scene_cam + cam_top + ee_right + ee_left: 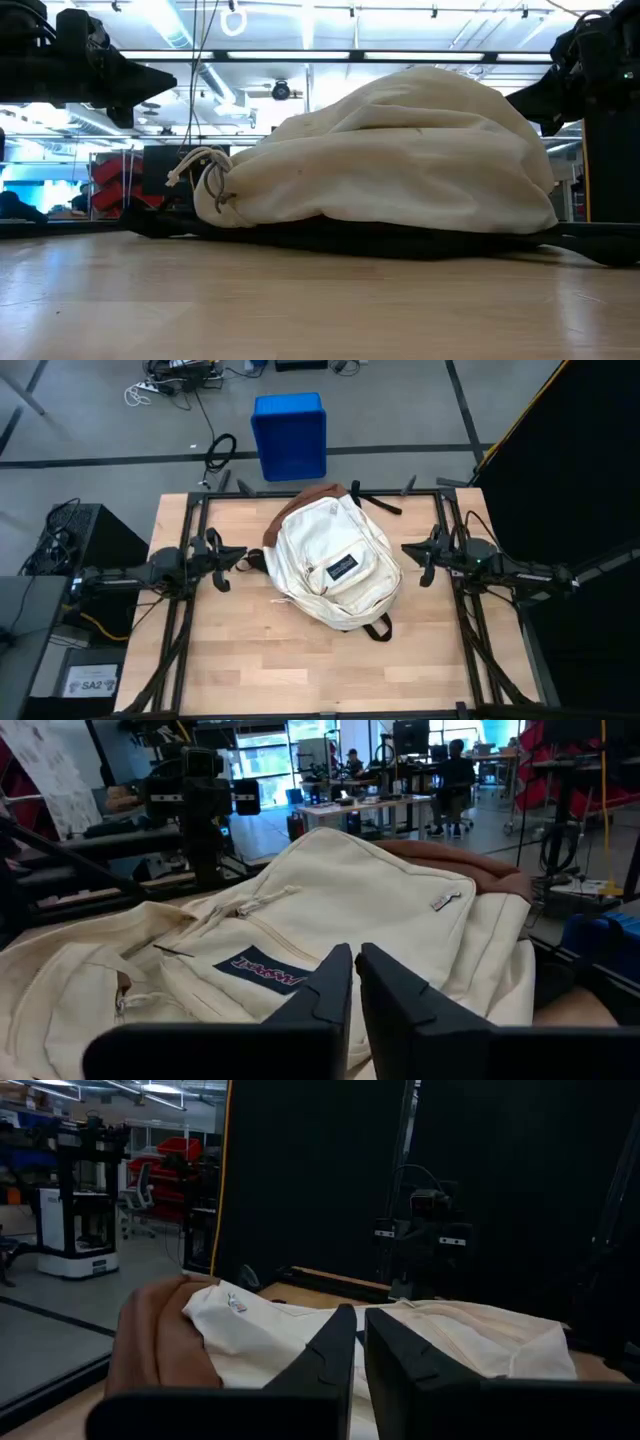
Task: Unpack backpack
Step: Return to Home Position
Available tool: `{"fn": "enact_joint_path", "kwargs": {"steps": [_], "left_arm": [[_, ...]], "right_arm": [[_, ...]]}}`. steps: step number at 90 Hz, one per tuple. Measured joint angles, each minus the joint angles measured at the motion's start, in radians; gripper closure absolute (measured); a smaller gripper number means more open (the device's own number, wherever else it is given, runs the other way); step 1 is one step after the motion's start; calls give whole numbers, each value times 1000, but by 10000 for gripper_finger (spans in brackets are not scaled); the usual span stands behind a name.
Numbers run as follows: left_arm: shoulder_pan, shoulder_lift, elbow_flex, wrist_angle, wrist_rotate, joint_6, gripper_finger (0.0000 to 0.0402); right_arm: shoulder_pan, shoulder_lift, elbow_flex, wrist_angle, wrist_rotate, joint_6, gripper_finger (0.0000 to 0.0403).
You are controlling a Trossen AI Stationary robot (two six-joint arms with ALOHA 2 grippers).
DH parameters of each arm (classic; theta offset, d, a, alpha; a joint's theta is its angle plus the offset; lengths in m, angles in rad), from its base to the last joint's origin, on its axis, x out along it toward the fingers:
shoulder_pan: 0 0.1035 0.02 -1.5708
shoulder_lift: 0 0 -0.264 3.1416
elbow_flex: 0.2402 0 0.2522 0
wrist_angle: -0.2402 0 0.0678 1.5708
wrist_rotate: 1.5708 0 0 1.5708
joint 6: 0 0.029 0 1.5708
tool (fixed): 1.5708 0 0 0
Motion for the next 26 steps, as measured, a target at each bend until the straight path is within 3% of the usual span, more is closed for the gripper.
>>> {"fn": "enact_joint_path", "kwargs": {"steps": [26], "left_arm": [[0, 0, 0, 0, 0, 0, 401]], "right_arm": [[0, 0, 0, 0, 0, 0, 391]]}}
